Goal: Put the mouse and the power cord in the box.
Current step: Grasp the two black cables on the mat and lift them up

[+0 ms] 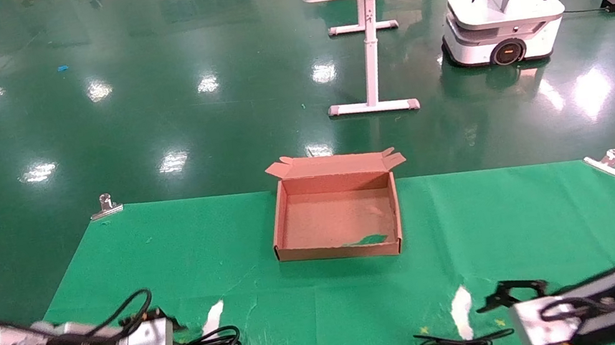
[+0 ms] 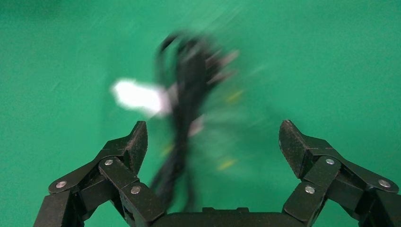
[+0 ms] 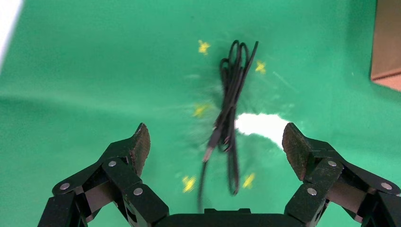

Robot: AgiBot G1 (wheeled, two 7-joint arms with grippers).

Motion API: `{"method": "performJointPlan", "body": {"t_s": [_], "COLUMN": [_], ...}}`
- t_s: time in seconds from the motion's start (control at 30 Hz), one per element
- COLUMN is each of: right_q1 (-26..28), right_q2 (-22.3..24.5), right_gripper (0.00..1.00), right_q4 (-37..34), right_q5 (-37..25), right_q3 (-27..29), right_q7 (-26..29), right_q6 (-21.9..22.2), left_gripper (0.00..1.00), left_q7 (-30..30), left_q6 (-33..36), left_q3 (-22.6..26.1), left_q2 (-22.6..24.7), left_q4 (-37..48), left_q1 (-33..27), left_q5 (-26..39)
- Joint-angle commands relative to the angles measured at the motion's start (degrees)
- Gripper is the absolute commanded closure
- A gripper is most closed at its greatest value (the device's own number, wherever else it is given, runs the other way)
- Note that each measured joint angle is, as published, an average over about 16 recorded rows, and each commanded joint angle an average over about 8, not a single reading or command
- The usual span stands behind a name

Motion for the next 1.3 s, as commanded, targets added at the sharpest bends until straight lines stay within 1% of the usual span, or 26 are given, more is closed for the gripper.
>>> {"method": "performJointPlan", "body": {"t_s": [0.03, 0.13, 0.27, 0.47, 0.5, 0.53, 0.57, 0.6, 0.73, 0.77, 0.8, 0.83, 0.87, 1.3], "right_q1": [1.7, 3.5, 5.6, 8.1, 8.4, 8.7, 8.9, 9.1, 9.8, 10.0, 10.1, 10.2, 10.2, 10.0], "right_q2": [-2.7, -5.5, -8.0, -10.4, -10.7, -10.9, -11.2, -11.4, -12.2, -12.3, -12.5, -12.5, -12.6, -12.3], "right_gripper": [0.00, 0.00, 0.00, 0.00, 0.03, 0.16, 0.28, 0.41, 0.91, 1.00, 1.00, 1.00, 1.00, 1.00], "right_q4": [-4.5, -9.5, -14.9, -20.6, -21.3, -22.0, -22.6, -23.1, -24.9, -25.2, -25.5, -25.7, -25.9, -25.1], "right_q5": [-2.0, -3.4, -4.7, -6.2, -6.4, -6.6, -6.8, -6.9, -7.3, -7.4, -7.5, -7.5, -7.6, -7.4], "right_q3": [-1.0, -1.7, -2.4, -3.3, -3.4, -3.5, -3.6, -3.7, -4.0, -4.1, -4.1, -4.1, -4.2, -4.0], "right_q7": [-3.0, -6.4, -10.2, -14.7, -15.3, -15.9, -16.5, -17.0, -18.7, -18.9, -19.1, -19.2, -19.2, -19.0], "right_q6": [1.4, 2.9, 4.6, 6.3, 6.5, 6.6, 6.7, 6.7, 6.9, 6.9, 6.9, 7.0, 7.0, 6.9], "left_gripper": [0.00, 0.00, 0.00, 0.00, 0.00, 0.00, 0.05, 0.14, 0.64, 0.77, 0.89, 0.97, 1.00, 1.00], "left_q7": [2.1, 4.3, 7.2, 10.9, 11.4, 11.9, 12.4, 12.9, 14.4, 14.6, 14.8, 15.0, 15.0, 14.6], "left_q6": [-4.3, -7.4, -9.9, -10.8, -10.7, -10.6, -10.5, -10.3, -10.0, -10.0, -9.9, -9.9, -9.9, -9.8], "left_q3": [0.8, 1.3, 1.7, 2.1, 2.1, 2.1, 2.1, 2.0, 1.7, 1.7, 1.6, 1.6, 1.6, 1.6], "left_q2": [2.4, 4.5, 6.4, 8.2, 8.3, 8.5, 8.6, 8.6, 8.8, 8.8, 8.8, 8.8, 8.8, 8.7], "left_q4": [4.9, 9.2, 13.6, 18.1, 18.6, 19.1, 19.6, 20.0, 21.4, 21.6, 21.8, 22.0, 22.1, 21.5], "left_q1": [-1.4, -2.2, -3.1, -4.2, -4.3, -4.4, -4.5, -4.6, -5.0, -5.0, -5.1, -5.2, -5.2, -5.0], "left_q5": [2.8, 3.9, 4.9, 5.5, 5.5, 5.5, 5.4, 5.2, 4.8, 4.8, 4.7, 4.7, 4.7, 4.6]}}
